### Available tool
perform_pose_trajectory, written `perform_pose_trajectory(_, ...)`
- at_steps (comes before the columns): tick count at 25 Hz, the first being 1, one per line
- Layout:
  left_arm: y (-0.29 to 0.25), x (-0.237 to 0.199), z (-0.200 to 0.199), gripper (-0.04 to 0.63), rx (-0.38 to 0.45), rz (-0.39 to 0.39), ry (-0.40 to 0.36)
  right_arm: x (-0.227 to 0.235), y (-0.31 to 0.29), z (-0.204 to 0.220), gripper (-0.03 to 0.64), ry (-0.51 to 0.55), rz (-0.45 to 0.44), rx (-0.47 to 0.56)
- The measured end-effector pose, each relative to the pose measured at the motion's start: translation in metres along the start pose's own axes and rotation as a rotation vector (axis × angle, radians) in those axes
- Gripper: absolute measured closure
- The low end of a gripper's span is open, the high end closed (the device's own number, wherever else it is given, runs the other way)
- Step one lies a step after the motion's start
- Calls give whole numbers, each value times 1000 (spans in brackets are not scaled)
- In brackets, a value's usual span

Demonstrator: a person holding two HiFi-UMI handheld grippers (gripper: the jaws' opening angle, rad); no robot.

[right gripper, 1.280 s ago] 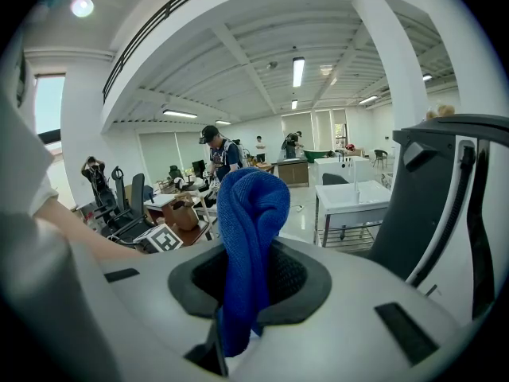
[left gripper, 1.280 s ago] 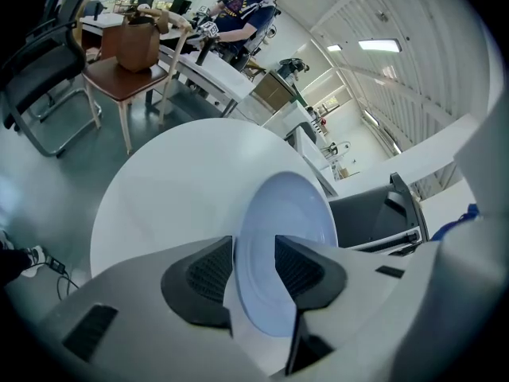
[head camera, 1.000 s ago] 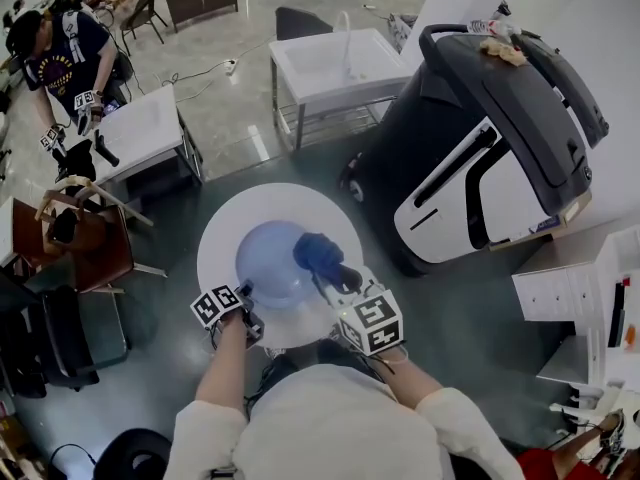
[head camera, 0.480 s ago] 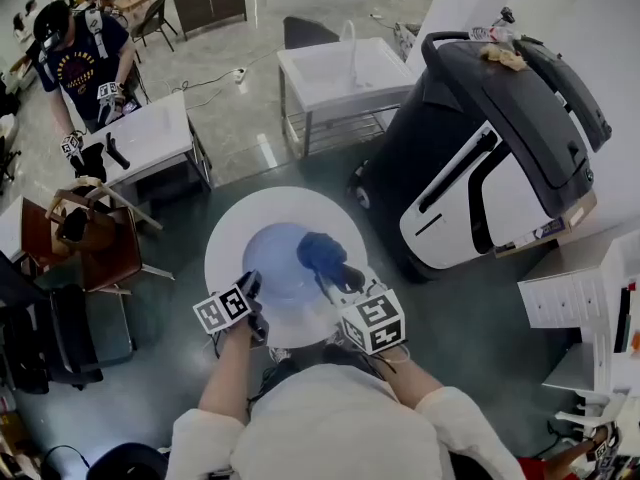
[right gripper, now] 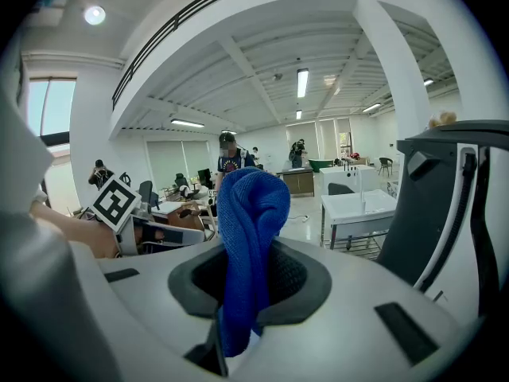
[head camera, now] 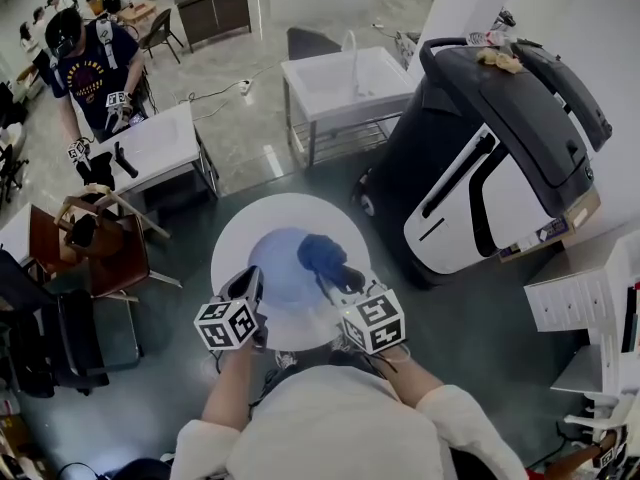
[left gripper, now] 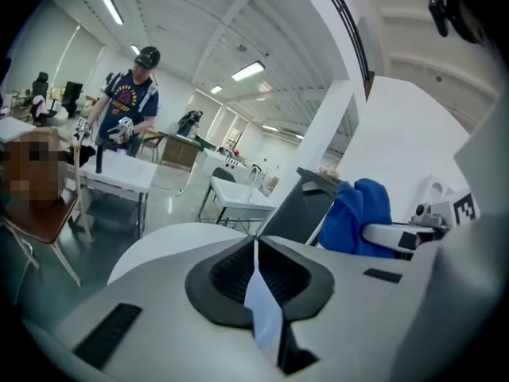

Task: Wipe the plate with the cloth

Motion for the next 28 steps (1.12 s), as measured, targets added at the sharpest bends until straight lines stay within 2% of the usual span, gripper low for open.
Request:
perform_pose_trajectory(4,13,12,-16,555,39,19,-74,-1,0,-2,526,3,-1,6)
perform_pose_trajectory(12,32,34,-39,561,86,57,-154,2,0,-7,526,5,-3,23)
perform_pose_trajectory(18,48,50,-44,563,125,84,-140,1,2,-13,526,4,-18,38)
perform_pose_trajectory(28,72,66,-53,563,180,71,-199,-1,4,-22,526,6,-44,66)
Point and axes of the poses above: the fingertips, and each gripper's own axes: y backward along the fingers, x to its right, z out of its underside, the point moved 5 cm from there along y, backward along the fingers, and after that the axes turned 3 degrees about -y, right-handed, at the moved point
